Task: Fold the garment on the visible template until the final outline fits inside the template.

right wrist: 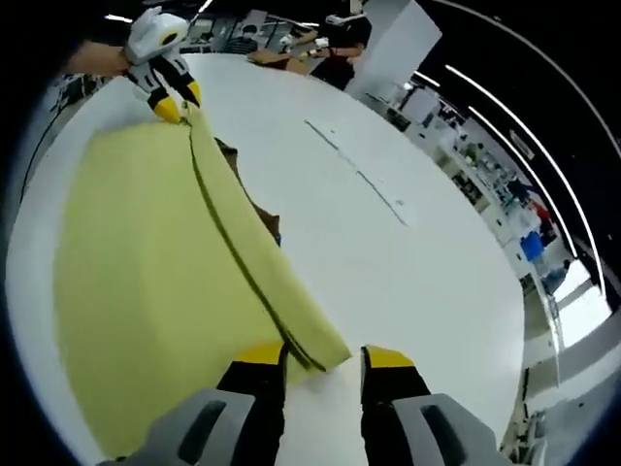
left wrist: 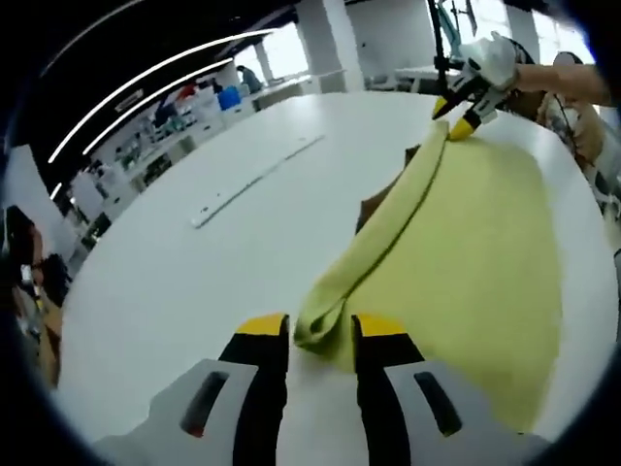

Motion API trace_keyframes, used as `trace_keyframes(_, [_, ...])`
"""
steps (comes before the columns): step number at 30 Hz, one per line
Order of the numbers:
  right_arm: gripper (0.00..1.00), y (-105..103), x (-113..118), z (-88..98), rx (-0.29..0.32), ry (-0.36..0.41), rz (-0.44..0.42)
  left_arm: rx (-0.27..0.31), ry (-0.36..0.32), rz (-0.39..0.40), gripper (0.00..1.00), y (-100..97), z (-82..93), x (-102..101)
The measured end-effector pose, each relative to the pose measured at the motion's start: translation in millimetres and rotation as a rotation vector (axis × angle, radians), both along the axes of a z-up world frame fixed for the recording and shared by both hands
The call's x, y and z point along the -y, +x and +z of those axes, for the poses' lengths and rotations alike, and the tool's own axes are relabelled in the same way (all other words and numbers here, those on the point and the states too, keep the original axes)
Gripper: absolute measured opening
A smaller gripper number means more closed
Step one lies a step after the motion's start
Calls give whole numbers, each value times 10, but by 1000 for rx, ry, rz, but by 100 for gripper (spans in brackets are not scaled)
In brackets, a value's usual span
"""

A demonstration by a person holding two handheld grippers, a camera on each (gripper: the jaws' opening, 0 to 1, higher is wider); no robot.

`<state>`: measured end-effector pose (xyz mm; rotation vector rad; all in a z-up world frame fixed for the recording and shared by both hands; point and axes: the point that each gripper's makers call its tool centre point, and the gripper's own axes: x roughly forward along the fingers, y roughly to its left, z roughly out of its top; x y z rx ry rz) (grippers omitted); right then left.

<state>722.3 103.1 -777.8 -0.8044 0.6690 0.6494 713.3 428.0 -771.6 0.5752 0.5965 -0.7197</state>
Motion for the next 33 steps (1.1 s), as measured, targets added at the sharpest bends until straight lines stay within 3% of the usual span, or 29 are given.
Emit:
trace_keyframes(7, [17, 45, 19, -21, 18, 6, -4, 15, 18, 21, 10, 96, -31, -21])
trace_keyframes(12, [2, 22, 58, -59, 23, -18, 6, 27, -12, 36, 3, 104, 21, -52])
trace_keyframes(18, [0, 20, 37, -16, 28, 1, 4, 19, -92, 75, 3, 101, 88, -54])
trace_keyframes(21, [0, 55, 30, 82, 25, 114, -63, -11, -157, 119, 3, 111, 120, -72])
trace_keyframes(26, [0, 164, 68, 169, 22, 239, -163, -22, -239, 191, 3, 198, 143, -94])
trace_keyframes(29, [0, 203, 55, 115, -23, 319, -248, -23, -264, 233, 3, 255, 111, -92])
trace_keyframes(33, [0, 263, 56, 92, -43, 427, -367, -83, -312, 362, 4, 287, 10, -134])
